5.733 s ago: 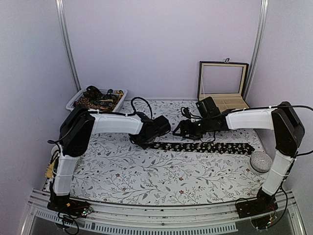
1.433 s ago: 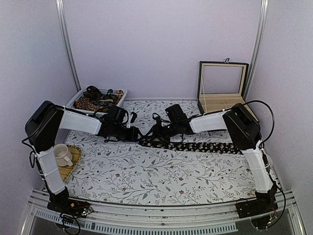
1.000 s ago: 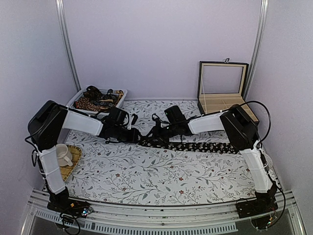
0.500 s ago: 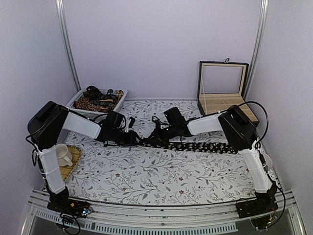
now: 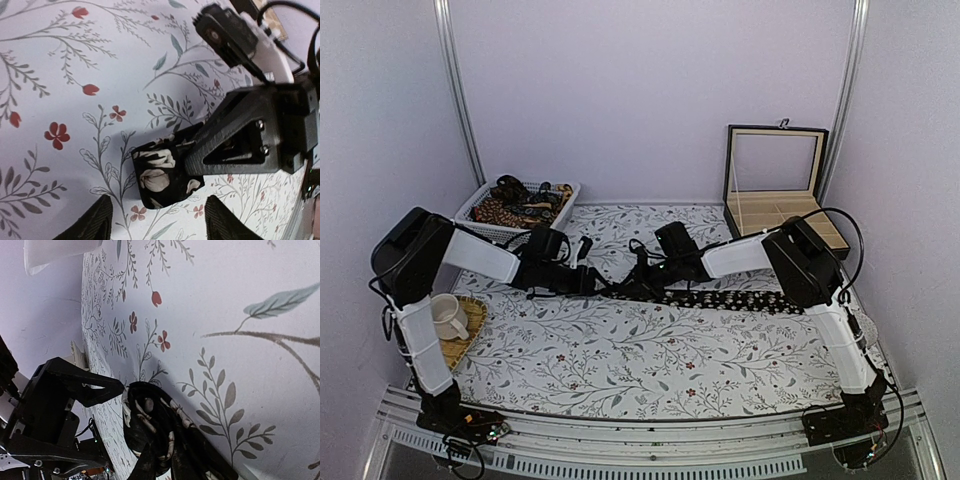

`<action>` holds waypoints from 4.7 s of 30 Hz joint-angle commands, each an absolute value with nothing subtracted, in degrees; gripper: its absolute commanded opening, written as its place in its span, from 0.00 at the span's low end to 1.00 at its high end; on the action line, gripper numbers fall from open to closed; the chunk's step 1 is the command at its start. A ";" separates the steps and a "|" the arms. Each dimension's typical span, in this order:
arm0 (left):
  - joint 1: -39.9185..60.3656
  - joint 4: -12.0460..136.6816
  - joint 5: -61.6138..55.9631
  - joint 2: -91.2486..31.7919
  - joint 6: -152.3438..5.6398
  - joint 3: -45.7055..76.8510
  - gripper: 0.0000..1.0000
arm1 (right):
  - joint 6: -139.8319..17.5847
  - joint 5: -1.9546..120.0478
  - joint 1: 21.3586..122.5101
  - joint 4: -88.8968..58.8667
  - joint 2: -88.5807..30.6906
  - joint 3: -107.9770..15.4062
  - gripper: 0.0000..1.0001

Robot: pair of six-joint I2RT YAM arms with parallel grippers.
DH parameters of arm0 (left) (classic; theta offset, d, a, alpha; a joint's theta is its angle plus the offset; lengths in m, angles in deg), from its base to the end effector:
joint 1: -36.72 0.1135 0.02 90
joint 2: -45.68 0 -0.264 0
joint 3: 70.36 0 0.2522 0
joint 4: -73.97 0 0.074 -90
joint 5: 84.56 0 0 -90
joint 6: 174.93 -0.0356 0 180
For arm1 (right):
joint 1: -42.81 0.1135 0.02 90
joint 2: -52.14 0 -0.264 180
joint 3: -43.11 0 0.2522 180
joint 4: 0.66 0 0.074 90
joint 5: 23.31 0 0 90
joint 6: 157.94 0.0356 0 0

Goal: Roll the ties
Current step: Roll the tie at the center of the board.

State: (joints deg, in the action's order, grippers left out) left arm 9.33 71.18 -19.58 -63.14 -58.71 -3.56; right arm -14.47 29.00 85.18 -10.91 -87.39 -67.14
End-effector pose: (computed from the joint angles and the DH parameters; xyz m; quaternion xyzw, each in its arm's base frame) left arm 0.3197 -0.1826 0.1197 0.0924 0.9004 -0.3476 0.2446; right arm 0.3692 0.3663 0.0965 -0.0543 0.8654 0.4953 0.0535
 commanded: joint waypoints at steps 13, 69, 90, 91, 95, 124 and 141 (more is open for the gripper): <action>9.29 45.01 -15.78 -59.34 -118.55 10.46 1.00 | -15.21 29.61 85.37 -12.66 -93.19 -67.42 0.13; 5.63 33.35 -13.76 -76.93 -135.13 24.96 0.28 | -15.17 28.66 84.73 -12.89 -91.74 -67.50 0.36; 5.84 30.54 -14.89 -72.68 -118.28 23.74 0.81 | -13.49 27.20 84.94 -11.08 -93.69 -67.33 0.10; 6.07 29.97 -16.11 -71.94 -116.65 23.33 0.85 | -13.50 27.22 84.91 -11.08 -93.78 -67.33 0.10; 9.69 31.29 -28.70 -69.45 -106.94 20.97 0.89 | -13.14 27.25 84.97 -10.66 -94.23 -67.33 0.11; 11.94 63.09 -30.67 -73.51 -53.97 3.80 0.44 | -12.75 27.42 84.82 -10.29 -93.93 -66.89 0.12; 10.58 73.81 -31.17 -77.45 -47.42 0.90 0.15 | -13.15 27.14 84.62 -10.55 -93.72 -66.76 0.13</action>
